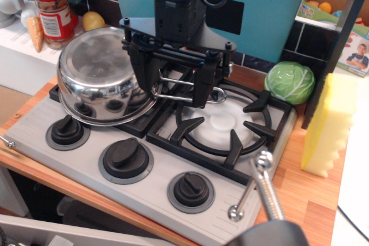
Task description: Wipe pot with sponge
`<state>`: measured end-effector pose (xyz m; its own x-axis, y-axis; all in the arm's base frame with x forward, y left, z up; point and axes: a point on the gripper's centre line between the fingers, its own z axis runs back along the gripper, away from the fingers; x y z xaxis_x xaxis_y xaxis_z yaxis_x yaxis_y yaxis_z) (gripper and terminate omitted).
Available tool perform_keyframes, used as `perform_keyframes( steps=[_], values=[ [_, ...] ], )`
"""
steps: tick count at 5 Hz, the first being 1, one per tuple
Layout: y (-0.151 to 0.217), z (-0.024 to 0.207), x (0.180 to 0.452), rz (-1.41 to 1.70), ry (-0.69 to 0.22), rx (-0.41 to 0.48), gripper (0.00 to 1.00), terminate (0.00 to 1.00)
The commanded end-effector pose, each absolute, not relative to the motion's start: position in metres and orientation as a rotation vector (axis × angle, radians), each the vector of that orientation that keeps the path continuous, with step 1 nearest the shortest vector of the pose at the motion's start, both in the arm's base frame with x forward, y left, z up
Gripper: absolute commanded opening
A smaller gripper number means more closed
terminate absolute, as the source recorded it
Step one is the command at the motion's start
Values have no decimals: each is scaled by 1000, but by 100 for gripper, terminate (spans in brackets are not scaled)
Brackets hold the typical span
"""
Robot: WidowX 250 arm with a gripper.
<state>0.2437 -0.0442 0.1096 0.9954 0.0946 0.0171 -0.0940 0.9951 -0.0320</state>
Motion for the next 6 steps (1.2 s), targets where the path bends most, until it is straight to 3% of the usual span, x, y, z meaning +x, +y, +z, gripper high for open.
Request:
perform_keyframes(
  steps=[1,2,3,4,6],
  values=[
    [-44,110,244,94,-19,-31,100,0],
    [-62,127,250,91,-26,-84,100,0],
    [-85,150,267,79,-65,-194,100,0],
    [-113,157,283,101,-113,-215,100,0],
    [-164,143,315,81,-82,-341,100,0]
  ],
)
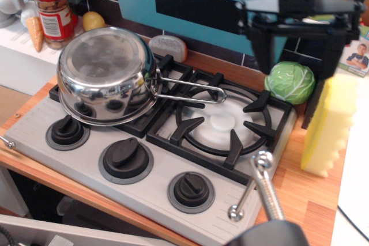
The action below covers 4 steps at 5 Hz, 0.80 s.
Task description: Wipe pot with sponge
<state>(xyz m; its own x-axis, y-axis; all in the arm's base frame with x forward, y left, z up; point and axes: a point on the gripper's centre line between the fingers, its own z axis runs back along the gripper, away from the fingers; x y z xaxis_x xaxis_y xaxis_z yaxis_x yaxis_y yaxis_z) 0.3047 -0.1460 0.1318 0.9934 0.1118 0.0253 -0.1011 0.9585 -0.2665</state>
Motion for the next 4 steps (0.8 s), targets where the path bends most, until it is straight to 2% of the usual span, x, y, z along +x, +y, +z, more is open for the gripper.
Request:
perform_keyframes(
  steps=[1,3,4],
  values=[
    [-178,135,315,59,-135,-309,100,0],
    [-203,127,322,85,-135,-316,100,0],
    [-207,117,321,91,-156,-277,100,0]
  ],
)
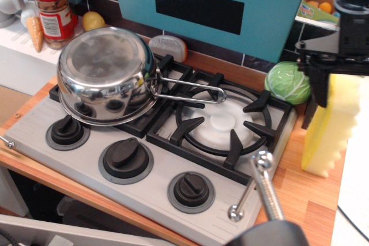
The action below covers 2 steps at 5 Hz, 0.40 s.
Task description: Wipe pot with sponge
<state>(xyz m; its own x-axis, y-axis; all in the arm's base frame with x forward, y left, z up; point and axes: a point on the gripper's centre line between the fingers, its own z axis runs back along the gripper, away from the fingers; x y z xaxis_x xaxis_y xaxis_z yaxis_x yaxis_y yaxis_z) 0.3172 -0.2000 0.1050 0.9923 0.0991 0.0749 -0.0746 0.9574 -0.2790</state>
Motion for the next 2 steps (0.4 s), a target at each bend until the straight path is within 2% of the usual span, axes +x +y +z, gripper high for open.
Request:
perform_keyframes(
  steps=[1,2],
  values=[
    [-208,104,325,111,-166,-235,100,0],
    [-206,91,326,132,-186,-195,100,0]
  ],
)
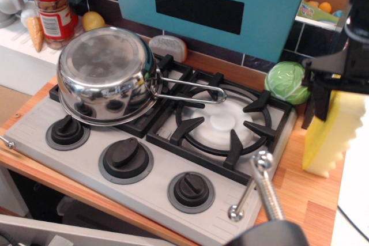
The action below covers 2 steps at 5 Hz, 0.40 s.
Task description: Wipe pot with sponge
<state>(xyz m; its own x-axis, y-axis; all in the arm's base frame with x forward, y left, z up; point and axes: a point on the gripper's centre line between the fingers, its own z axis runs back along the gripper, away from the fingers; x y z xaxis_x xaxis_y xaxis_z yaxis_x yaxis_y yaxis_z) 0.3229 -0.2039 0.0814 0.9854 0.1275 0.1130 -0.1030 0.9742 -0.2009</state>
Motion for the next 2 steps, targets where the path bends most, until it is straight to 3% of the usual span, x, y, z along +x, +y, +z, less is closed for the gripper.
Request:
perform_keyframes(
  steps=[1,2],
  values=[
    [-202,85,325,155,-177,-183,0,0],
    [-197,99,319,157,-167,-202,0,0]
  ],
)
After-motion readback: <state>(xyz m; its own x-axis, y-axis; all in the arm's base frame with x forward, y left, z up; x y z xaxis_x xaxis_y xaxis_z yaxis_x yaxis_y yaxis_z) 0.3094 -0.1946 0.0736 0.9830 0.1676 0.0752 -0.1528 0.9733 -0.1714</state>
